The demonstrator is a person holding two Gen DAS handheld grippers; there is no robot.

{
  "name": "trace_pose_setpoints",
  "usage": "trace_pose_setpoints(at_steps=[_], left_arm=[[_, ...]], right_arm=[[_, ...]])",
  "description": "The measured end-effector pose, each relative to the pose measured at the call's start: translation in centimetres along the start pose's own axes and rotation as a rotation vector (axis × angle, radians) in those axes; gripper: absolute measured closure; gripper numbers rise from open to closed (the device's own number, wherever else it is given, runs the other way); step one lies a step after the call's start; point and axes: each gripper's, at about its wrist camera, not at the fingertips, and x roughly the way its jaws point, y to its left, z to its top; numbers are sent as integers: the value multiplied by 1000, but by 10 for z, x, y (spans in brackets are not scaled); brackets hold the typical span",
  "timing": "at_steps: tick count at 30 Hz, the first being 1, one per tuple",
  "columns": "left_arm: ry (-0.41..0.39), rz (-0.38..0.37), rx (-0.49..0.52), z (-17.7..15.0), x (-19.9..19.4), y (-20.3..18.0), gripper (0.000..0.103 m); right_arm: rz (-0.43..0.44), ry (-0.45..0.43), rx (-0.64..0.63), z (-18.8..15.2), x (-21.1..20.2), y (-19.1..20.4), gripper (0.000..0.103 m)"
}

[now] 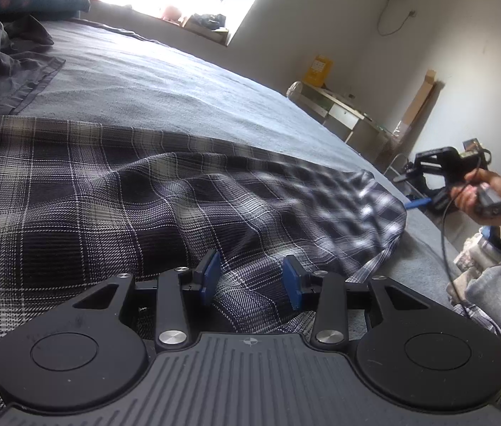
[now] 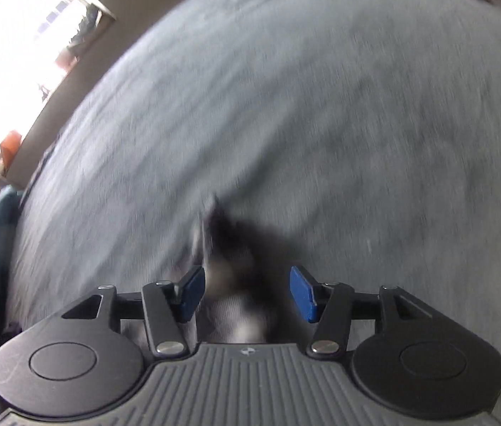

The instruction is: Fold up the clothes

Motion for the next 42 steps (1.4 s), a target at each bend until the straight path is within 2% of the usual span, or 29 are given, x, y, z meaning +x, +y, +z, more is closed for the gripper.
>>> trace_pose_setpoints(at_steps=[3, 4, 6, 7, 8, 13, 15, 16, 17, 19, 20, 24, 26, 29, 32, 37, 42], left_arm=[[-1, -6, -8, 0, 0, 1, 64], [-2, -9, -12, 0, -1, 2, 64], [-3, -15, -19, 1, -1, 4, 64], [-4, -17, -22, 1, -1, 5, 64], [-4, -17, -22, 1, -1, 5, 64], [-4, -20, -24, 1, -1, 5, 64], [-5, -24, -28, 1, -1, 6, 64], [-6, -26, -31, 1, -1, 7, 64], [-6, -28, -33, 1, -1, 7, 64], [-6, -32, -38, 1, -1, 7, 64], [-7, -34, -41, 1, -2, 8, 64], [-6, -36, -43, 1, -1, 8, 64], [-5, -34, -42, 1, -1, 8, 64], [-4, -32, -40, 1, -1, 8, 64], [-5, -32, -40, 1, -1, 8, 64], [-5, -35, -43, 1, -1, 8, 64], [-5, -35, -44, 1, -1, 8, 64]], right_arm=[[-12, 39, -28, -22, 4, 2, 45], [-18, 42, -42, -28, 7, 4, 53], [-26, 22, -81, -37, 11, 13, 78], [-37, -2, -112, -42, 12, 20, 95], [-51, -32, -158, -46, 11, 32, 97], [-103, -136, -448, -76, 14, 111, 98], [-128, -135, -561, -89, 28, 145, 92], [-144, -122, -613, -97, 37, 159, 82], [-170, -116, -667, -105, 46, 170, 66], [-200, -127, -748, -119, 55, 183, 63], [-176, -129, -750, -121, 52, 185, 63], [49, -156, -611, -108, 12, 171, 61], [85, -165, -517, -95, -9, 155, 60], [75, -147, -369, -76, -25, 124, 60], [57, -94, -244, -66, -20, 93, 60], [60, -88, -163, -59, 0, 73, 62], [18, -109, -186, -55, 22, 75, 64]])
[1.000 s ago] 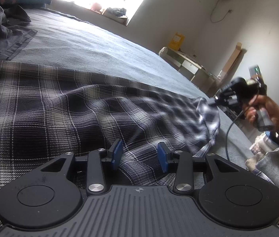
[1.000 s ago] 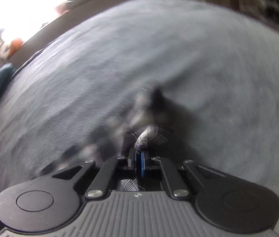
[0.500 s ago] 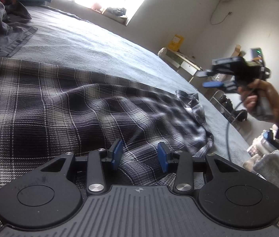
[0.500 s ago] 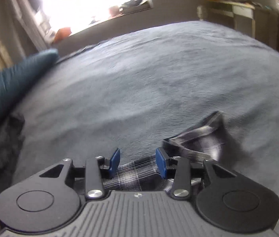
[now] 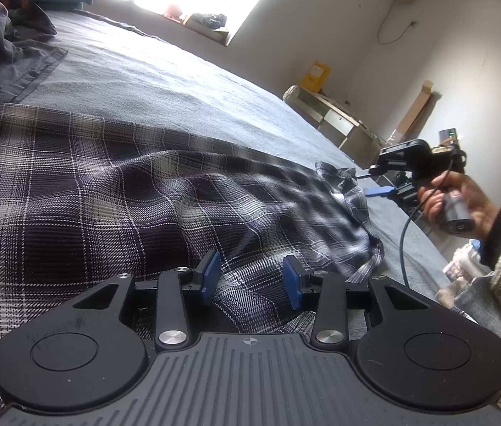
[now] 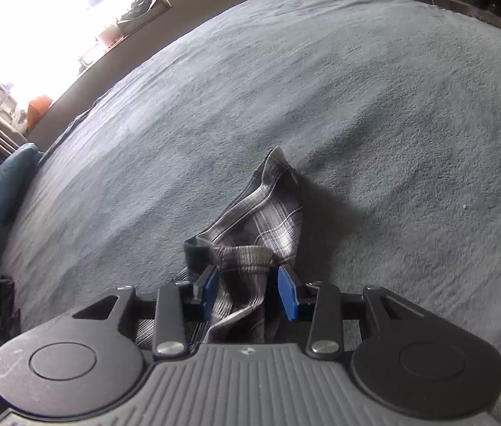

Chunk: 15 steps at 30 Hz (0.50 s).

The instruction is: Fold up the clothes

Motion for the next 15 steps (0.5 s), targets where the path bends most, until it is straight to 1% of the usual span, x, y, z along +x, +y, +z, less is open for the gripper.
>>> trace_pose_setpoints(at_steps=[5, 6, 10, 11, 12, 15], left_arm=[[0, -1, -1, 0, 0, 0, 64], [0, -1, -2, 0, 0, 0, 64], [0, -2, -2, 0, 0, 0, 64], [-1, -2, -2, 0, 0, 0, 64], [-1, -3, -3, 0, 0, 0, 64], [-1, -6, -7, 0, 0, 1, 64]], right_arm=[[-3, -4, -30, 0, 12, 3, 70], [-5, -6, -39, 0, 13, 4, 74], [-6, -20, -80, -1, 13, 9, 85], [-5, -27, -92, -1, 12, 10, 92], [-6, -37, -106, -1, 10, 12, 97], [-14, -81, -150, -2, -1, 16, 100]])
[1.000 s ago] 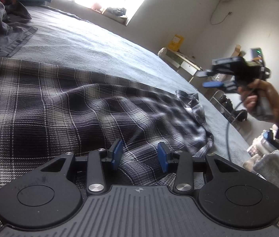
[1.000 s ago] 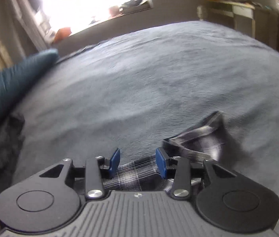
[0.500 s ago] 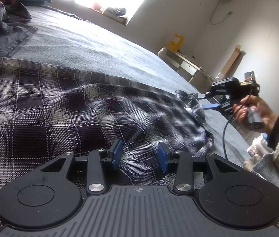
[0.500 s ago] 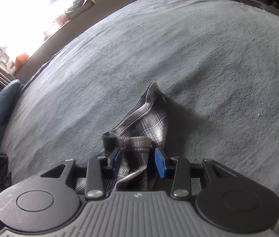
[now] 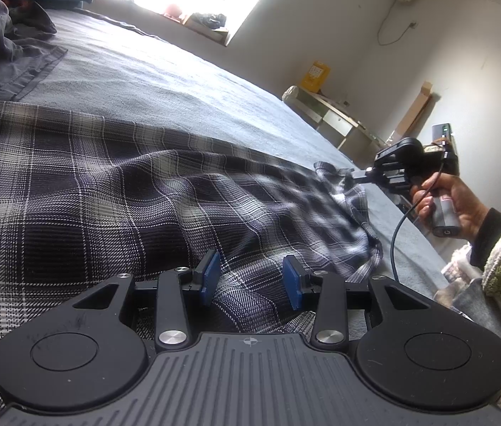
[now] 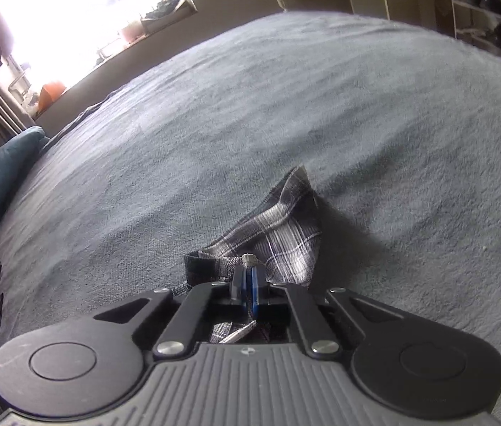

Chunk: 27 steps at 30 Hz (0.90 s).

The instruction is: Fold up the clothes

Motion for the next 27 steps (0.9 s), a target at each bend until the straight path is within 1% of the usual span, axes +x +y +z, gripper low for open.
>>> trace_pose_setpoints(at_steps=[2, 5, 10, 14, 18, 23, 27], left_arm=[[0, -2, -3, 0, 0, 1, 64], [0, -3, -6, 0, 0, 1, 64], [1, -5, -11, 0, 0, 1, 64], [1, -7, -13, 0, 0, 1, 64], [0, -9, -17, 0, 0, 1, 64], [1, -12, -21, 0, 0, 1, 64], [1, -12, -22, 0, 0, 1, 64]], right_arm=[[-12, -34, -27, 2, -11, 2, 100], [-51, -69, -21, 10, -33, -8, 100], [-151, -75, 26, 16, -66, -40, 100], [-245, -36, 85, 12, -72, -73, 100], [-331, 30, 107, -1, -59, -96, 100], [-383, 95, 105, -20, -51, -106, 100], [-375, 94, 117, -22, -69, -110, 100]])
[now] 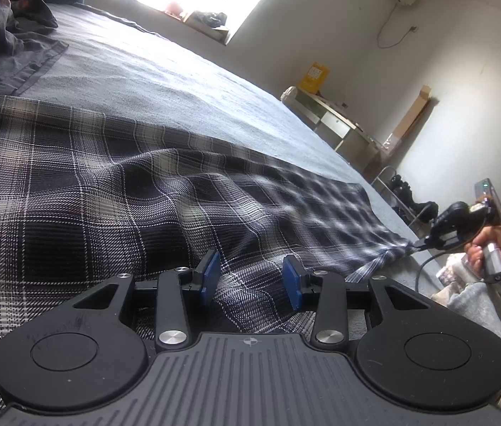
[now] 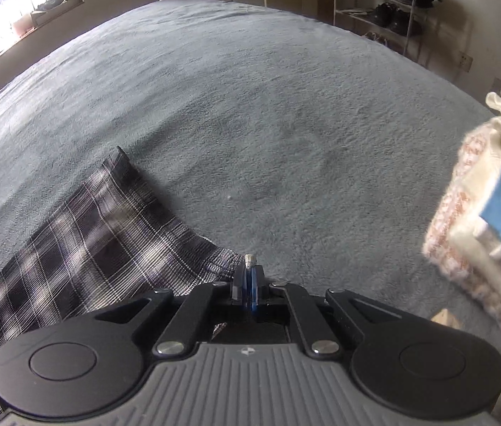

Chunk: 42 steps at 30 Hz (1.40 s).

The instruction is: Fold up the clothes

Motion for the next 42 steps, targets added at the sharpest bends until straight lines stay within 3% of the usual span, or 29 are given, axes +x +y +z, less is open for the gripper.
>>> trace_pose_setpoints(at_steps=[7, 11, 15, 18, 20, 22, 26, 28, 36, 42], left_arm=[[2, -2, -3, 1, 0, 1, 64], [4, -4, -4, 2, 1, 3, 64], [5, -2, -1, 2, 1, 3, 64], [5, 0, 4, 2, 0, 1, 63], [6, -3, 6, 2, 0, 0, 62], [5, -15, 10, 2, -1, 0, 58], [3, -33, 12, 1, -2, 0, 54], [2, -38, 10, 1, -3, 0, 54], [-1, -73, 16, -2, -5, 1, 46], [-1, -94, 30, -4, -8, -1, 39]], right_arm=[[-27, 64, -12, -5, 11, -10, 99], [-50, 77, 7, -5, 14, -15, 88], [-82, -29, -9, 8, -10, -12, 84], [23, -106, -64, 21, -27, 9, 84], [137, -83, -181, 21, -22, 41, 83], [241, -17, -269, 19, -8, 74, 72], [311, 112, -334, 16, 40, 127, 70], [279, 160, -312, 23, 72, 137, 70], [189, -5, -96, 76, 124, 132, 74], [50, -189, -135, 73, 91, 144, 67]])
